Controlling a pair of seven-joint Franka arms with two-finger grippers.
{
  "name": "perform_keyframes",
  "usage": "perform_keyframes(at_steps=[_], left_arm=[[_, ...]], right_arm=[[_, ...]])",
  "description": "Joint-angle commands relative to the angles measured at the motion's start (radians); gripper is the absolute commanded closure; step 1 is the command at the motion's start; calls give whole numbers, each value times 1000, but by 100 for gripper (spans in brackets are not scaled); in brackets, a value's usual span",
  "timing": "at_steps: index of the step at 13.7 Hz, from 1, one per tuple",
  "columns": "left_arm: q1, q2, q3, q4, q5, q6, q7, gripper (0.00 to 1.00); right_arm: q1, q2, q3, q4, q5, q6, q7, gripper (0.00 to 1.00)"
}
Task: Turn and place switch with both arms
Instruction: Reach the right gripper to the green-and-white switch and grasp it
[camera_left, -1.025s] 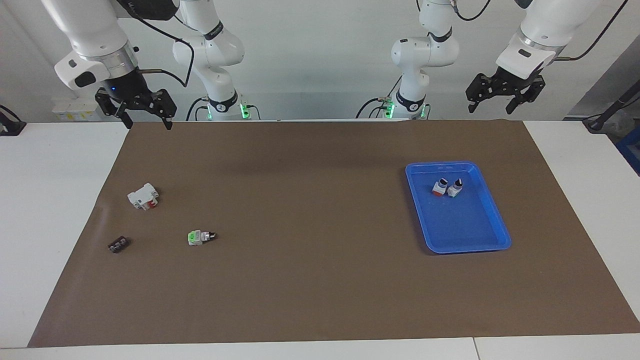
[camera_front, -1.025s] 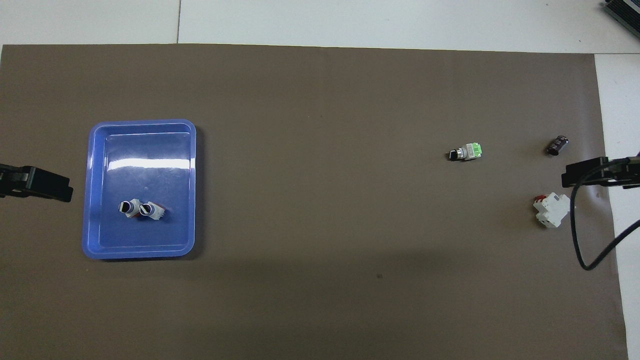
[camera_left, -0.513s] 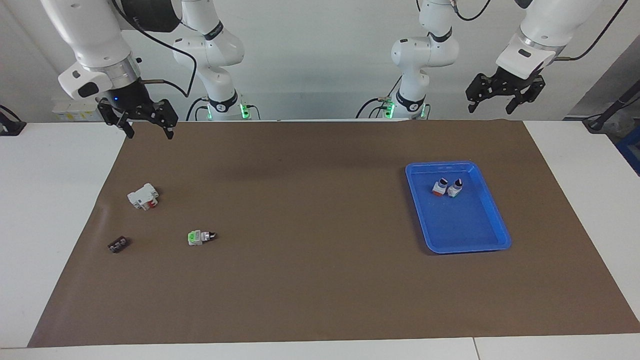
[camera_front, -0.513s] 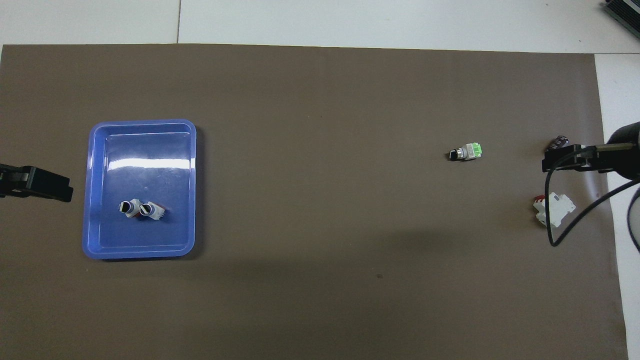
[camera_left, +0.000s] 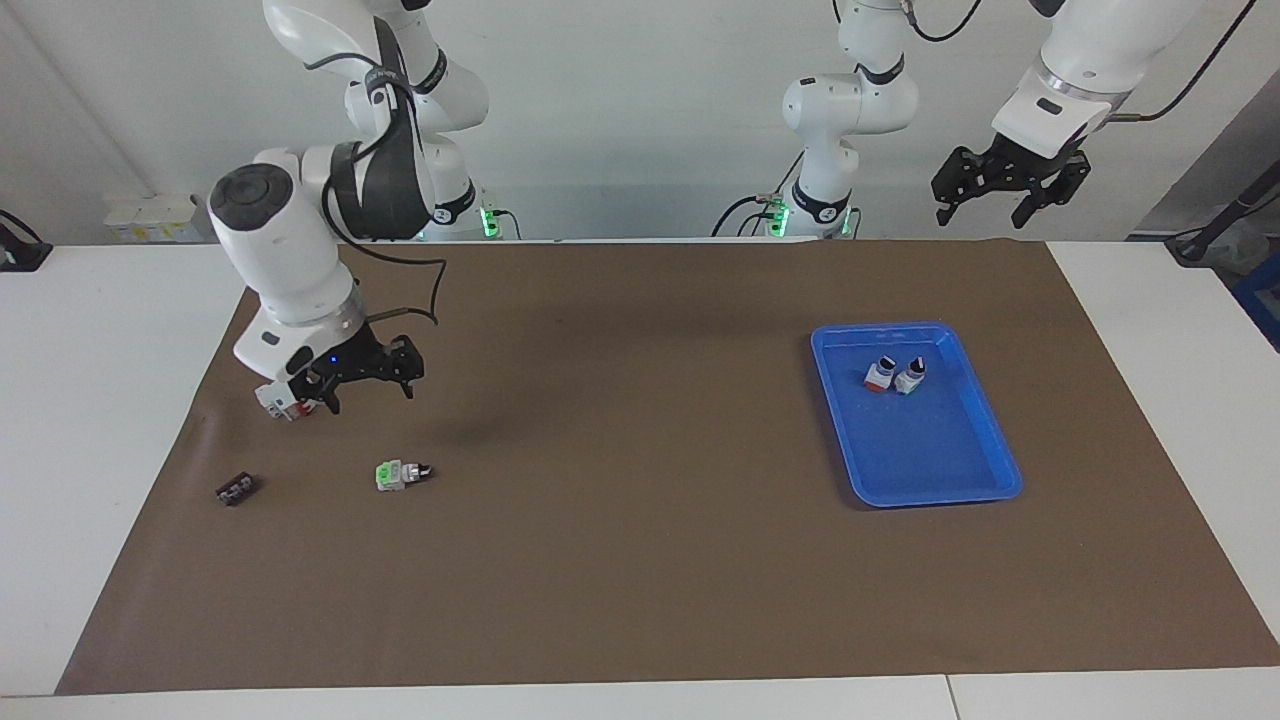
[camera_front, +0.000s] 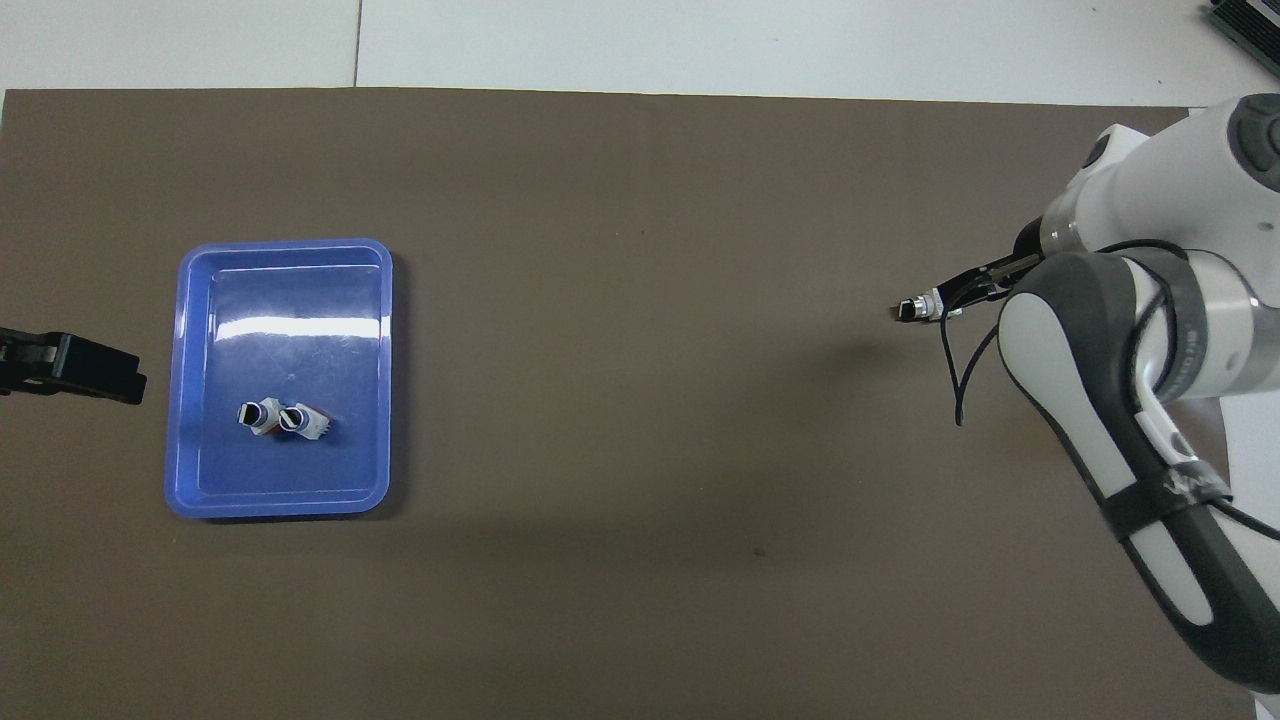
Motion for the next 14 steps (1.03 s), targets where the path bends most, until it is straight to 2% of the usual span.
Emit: perform_keyframes(at_steps=[1,4,7,9,14], left_arm=[[11,-25,-4,-26,-12,0,-6,0],[11,-25,-4,-26,-12,2,-6,0],[11,-25,-4,-26,-12,2,-6,0],[11,-25,-4,-26,-12,2,-6,0],[11,-25,-4,-26,-12,0,-6,0]], right_arm=[[-10,46,0,-8,27,37,-292,0],[-13,48,0,-71,39,183,-602,0],[-19,72,0,-107,39,247,-1050,0],[-31,74,0,-121,39,254,-1216,0],[-53,121,0,-175,39,395,-1524,0]])
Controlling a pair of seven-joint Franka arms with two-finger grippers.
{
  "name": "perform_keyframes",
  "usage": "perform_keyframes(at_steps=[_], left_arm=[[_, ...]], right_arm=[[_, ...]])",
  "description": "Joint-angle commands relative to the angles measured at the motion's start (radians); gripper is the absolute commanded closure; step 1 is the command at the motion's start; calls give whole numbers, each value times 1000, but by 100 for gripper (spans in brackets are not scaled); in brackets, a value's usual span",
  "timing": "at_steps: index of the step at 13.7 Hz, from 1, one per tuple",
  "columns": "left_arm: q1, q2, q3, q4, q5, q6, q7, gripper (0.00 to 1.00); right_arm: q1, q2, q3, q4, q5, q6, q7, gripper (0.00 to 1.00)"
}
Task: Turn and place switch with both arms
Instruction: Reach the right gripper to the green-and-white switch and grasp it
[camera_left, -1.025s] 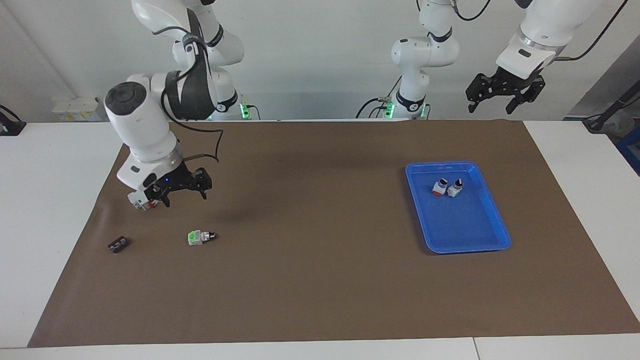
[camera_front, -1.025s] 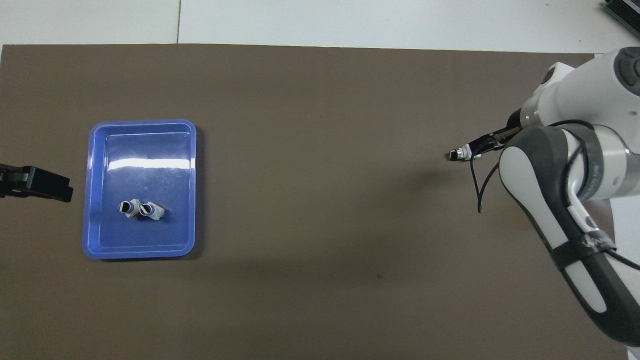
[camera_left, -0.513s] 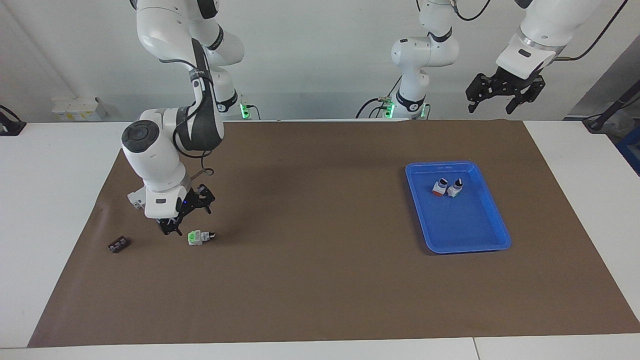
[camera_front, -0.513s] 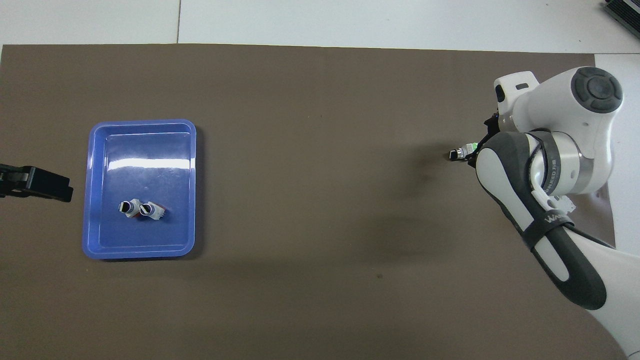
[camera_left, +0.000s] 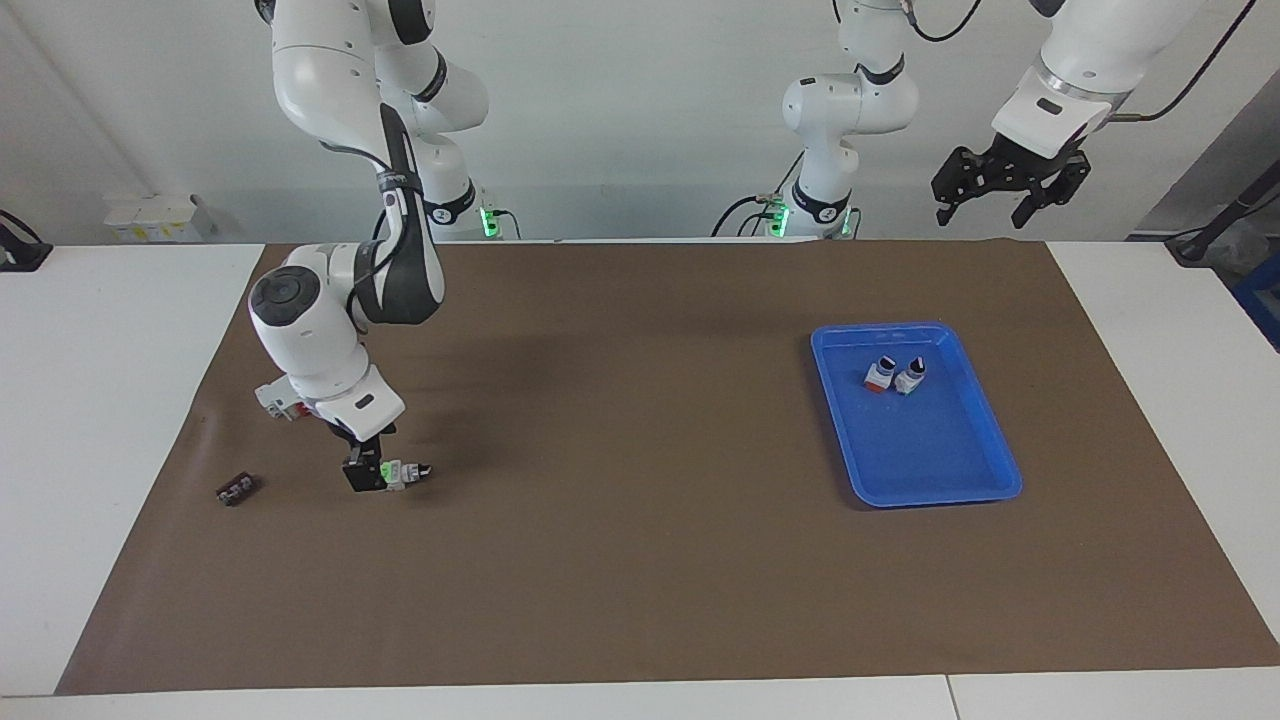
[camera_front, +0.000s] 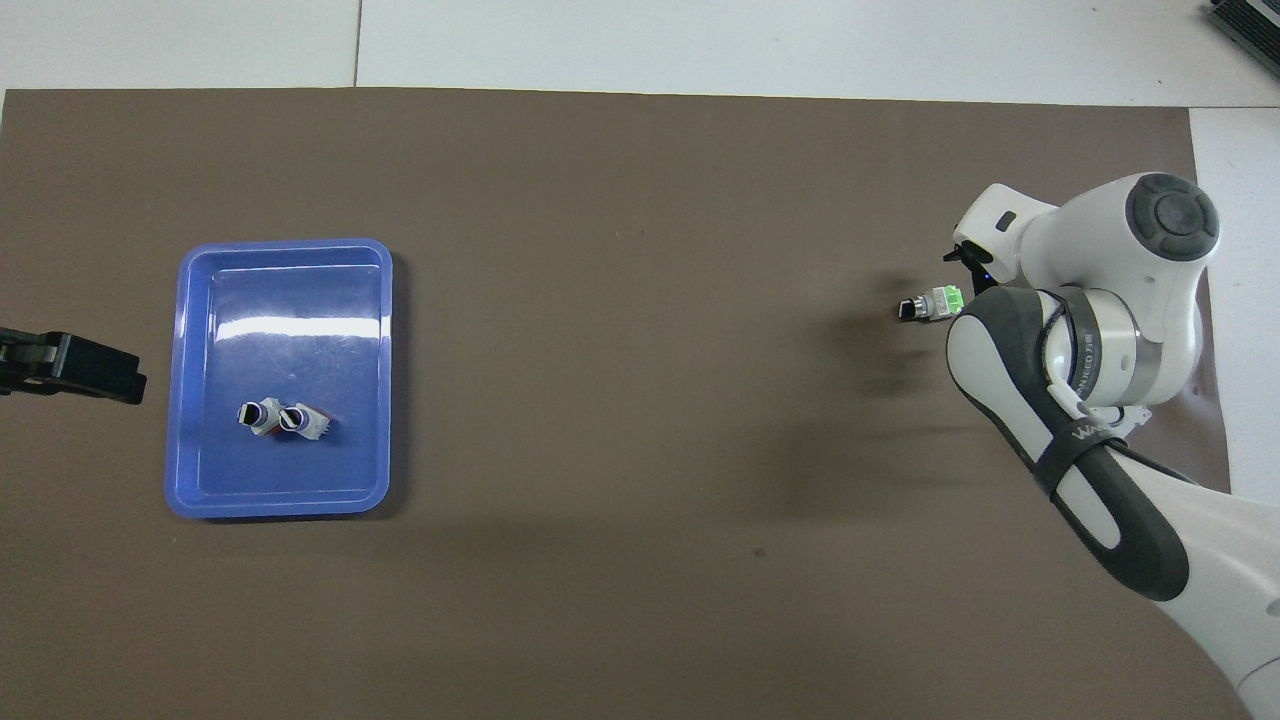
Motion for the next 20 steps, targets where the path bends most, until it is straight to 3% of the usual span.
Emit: perform_keyframes(at_steps=[1,4,9,10,11,12,16,18,20], left_arm=[[11,-25,-4,-26,-12,0,-6,0],[11,-25,-4,-26,-12,2,-6,0],[11,-25,-4,-26,-12,2,-6,0],[11,-25,-4,-26,-12,2,-6,0],[11,-25,-4,-26,-12,2,-6,0],[11,-25,-4,-26,-12,2,-6,0],[11,-25,-4,-26,-12,2,-6,0],[11,-25,-4,-26,-12,0,-6,0],[11,-25,-4,-26,-12,2,-6,0]], right_arm=[[-27,24,6,-29,15,72,-113,0],[-27,64,6,-29,15,124,-92,1],[-14,69,7,-29,28,133,-53,13],[-14,70,7,-32,28,141,-55,23],[-10,69,7,-32,28,140,-64,43],[-3,69,6,-32,28,140,-56,99],[17,49,6,-22,10,34,-53,100],[17,-9,16,-12,27,-52,-62,100],[16,-75,79,13,114,-156,-49,100]])
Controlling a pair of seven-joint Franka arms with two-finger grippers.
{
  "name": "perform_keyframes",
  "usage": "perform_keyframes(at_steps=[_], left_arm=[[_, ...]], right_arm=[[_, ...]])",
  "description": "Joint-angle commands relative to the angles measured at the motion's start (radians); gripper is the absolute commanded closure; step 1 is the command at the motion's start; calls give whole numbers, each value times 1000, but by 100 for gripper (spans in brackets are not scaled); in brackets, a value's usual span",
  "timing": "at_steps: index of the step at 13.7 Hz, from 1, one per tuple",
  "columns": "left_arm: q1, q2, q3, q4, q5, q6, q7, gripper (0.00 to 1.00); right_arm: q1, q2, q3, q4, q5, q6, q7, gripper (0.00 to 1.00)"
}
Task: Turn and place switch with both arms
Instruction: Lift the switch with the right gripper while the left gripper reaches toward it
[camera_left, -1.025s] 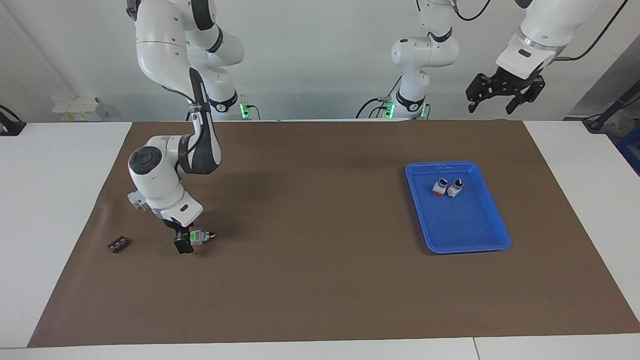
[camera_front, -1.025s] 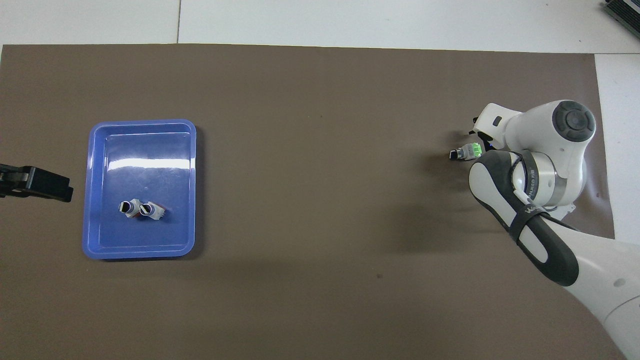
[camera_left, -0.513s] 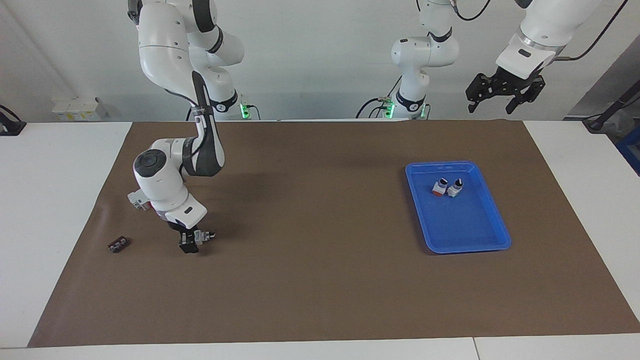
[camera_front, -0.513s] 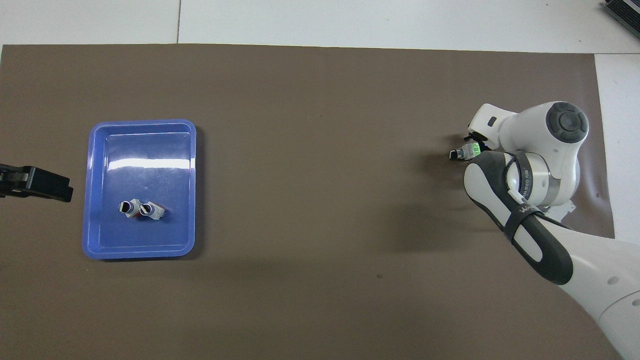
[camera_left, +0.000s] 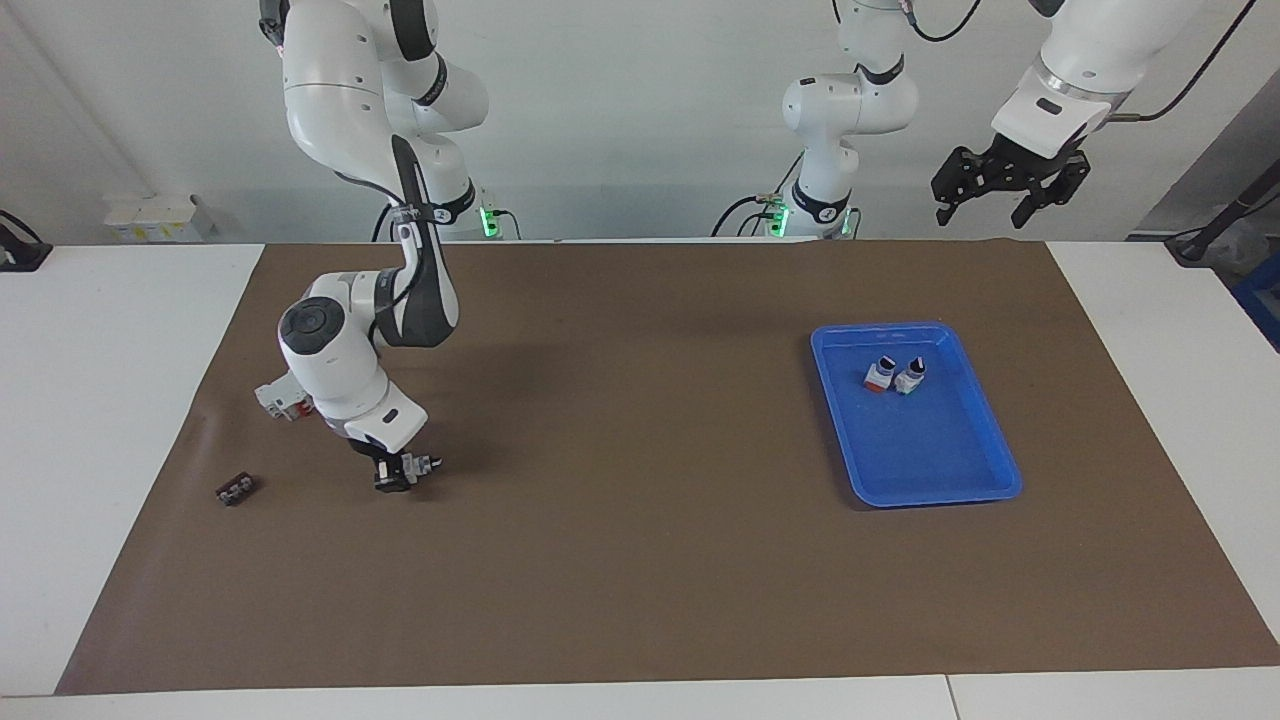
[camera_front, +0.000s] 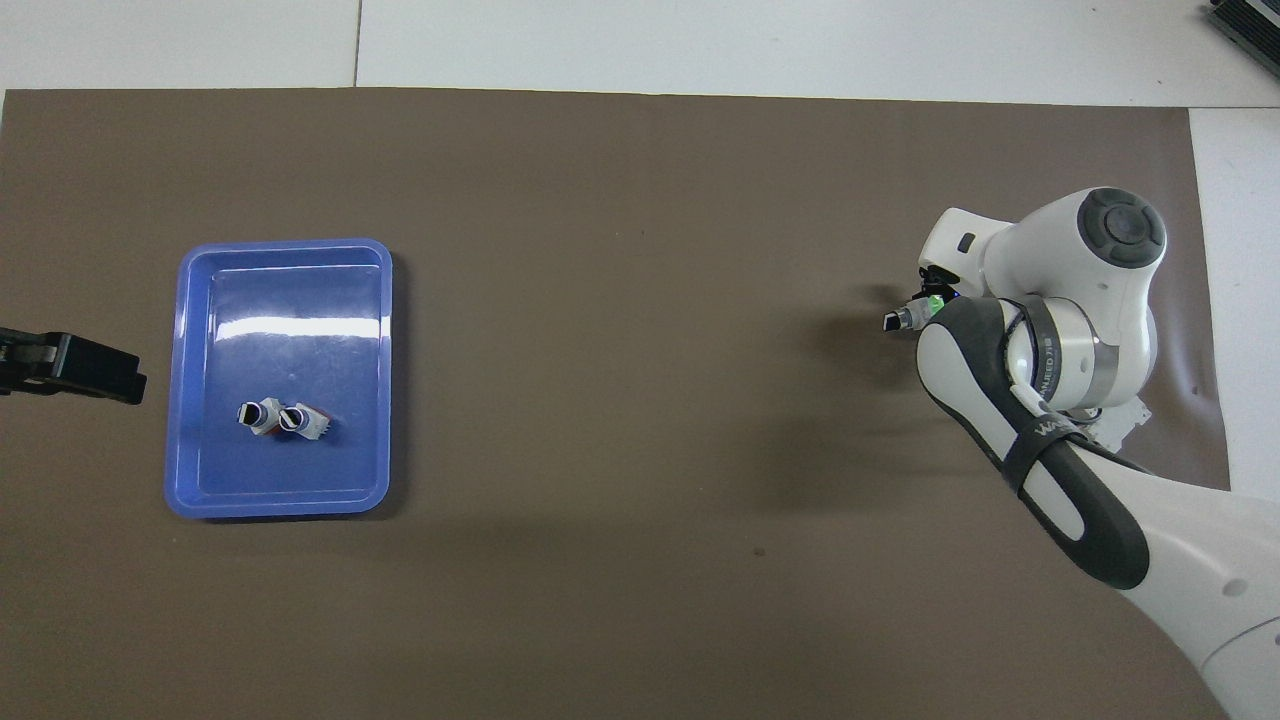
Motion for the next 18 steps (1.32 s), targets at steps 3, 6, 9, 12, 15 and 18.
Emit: perform_keyframes(at_steps=[3,6,9,12,15,18], left_arm=[[11,-25,-4,-26,-12,0,-6,0],[11,-25,-4,-26,-12,2,-6,0],[11,-25,-4,-26,-12,0,-6,0],[11,-25,-4,-26,-12,0,-6,0],[11,-25,-4,-26,-12,0,-6,0],[7,-33,-4,-26,-12,-28,-29,0]], right_arm=[[0,-95,96,68,299,-168,50,100],[3,-93,193,91,446,-151,157,100],[24,-90,244,120,528,-148,242,100],[24,-99,267,123,606,-145,245,100],[46,-101,282,128,622,-143,247,100],[75,-101,282,133,658,-142,331,100]])
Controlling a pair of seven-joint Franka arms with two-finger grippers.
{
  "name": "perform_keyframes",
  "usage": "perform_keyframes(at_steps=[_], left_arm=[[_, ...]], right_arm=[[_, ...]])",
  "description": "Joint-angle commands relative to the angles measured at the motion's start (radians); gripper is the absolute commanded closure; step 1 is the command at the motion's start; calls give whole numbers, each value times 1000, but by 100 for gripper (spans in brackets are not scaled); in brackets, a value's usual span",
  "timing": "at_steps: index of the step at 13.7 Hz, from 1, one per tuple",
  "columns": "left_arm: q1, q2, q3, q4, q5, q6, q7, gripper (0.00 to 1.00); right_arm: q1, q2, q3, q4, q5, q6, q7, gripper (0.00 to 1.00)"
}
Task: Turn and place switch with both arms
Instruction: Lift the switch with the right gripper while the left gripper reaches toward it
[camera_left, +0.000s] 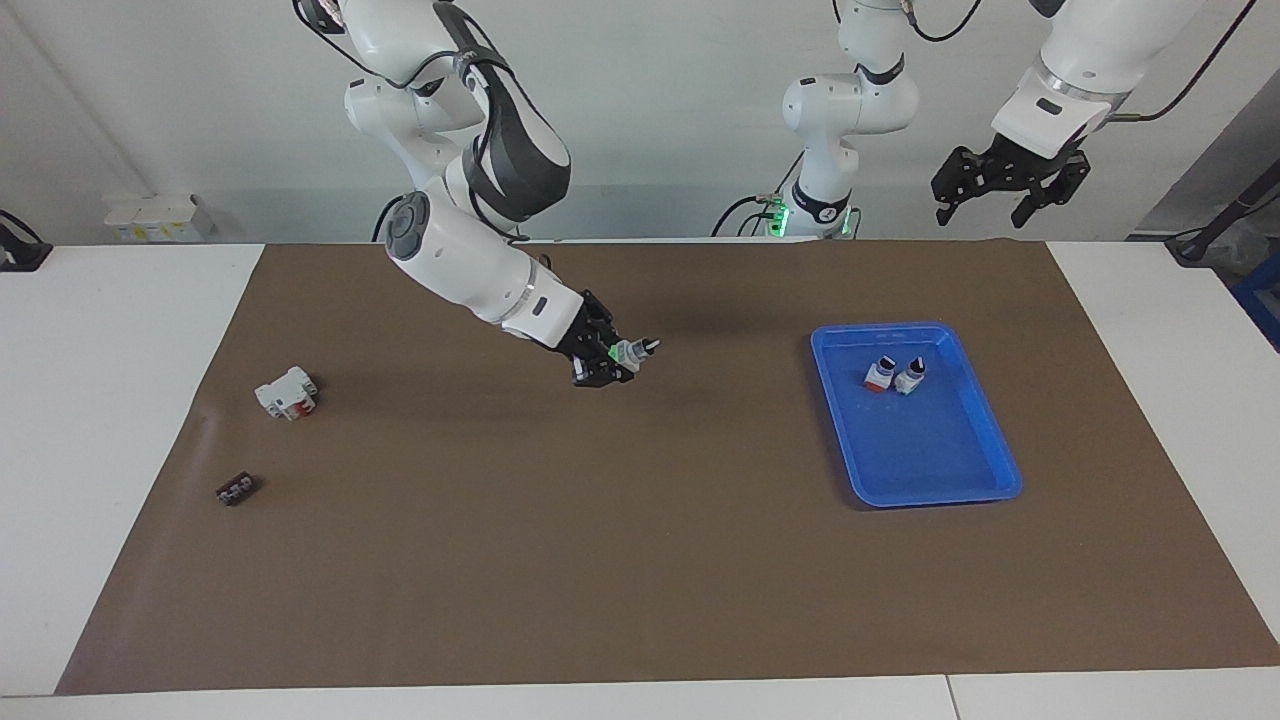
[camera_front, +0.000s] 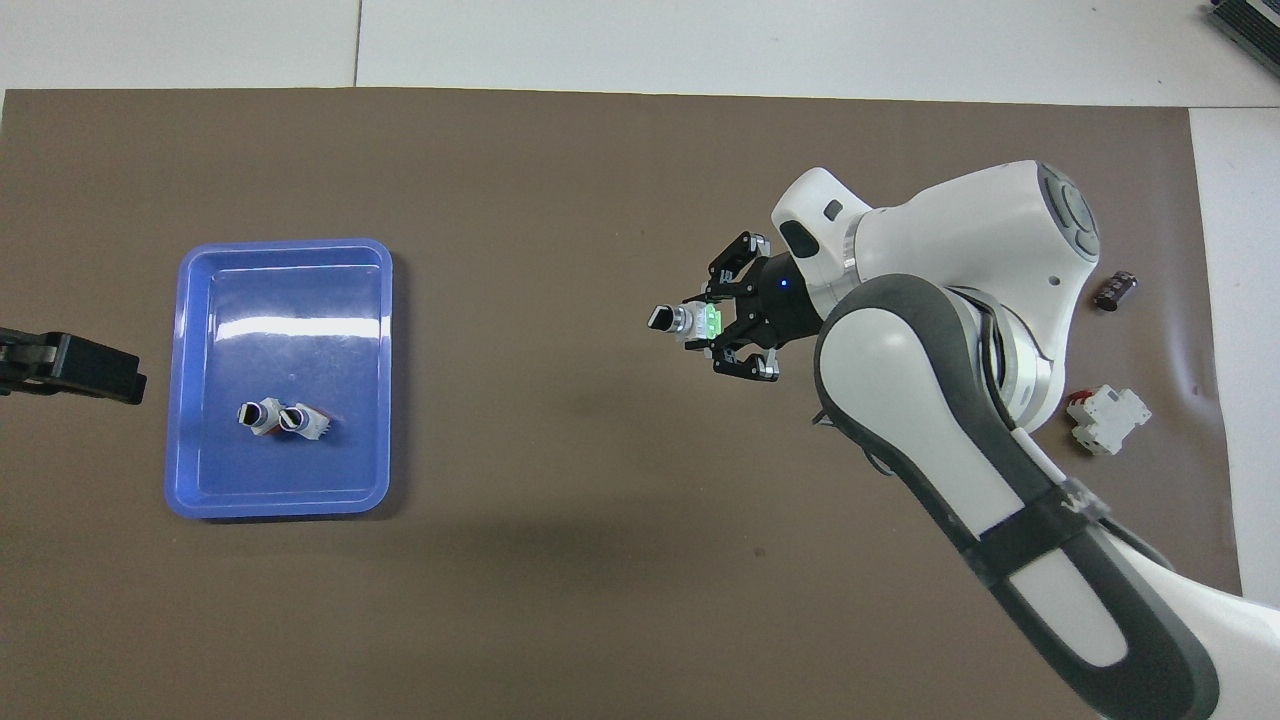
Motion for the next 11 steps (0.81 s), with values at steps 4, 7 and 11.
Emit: perform_keyframes(at_steps=[4,7,11], left_arm=[[7,-26,-7,-15,-8,26,18,0],[3,-30,-10,-47,-123,107,31,3],[-11,-52,-15,-143,-324,274,110,7]], right_arm=[[19,-22,26,31,44,19,97,100],[62,-39,26,31,30,54,90,100],[102,-53,26,31,25,100,113,100]])
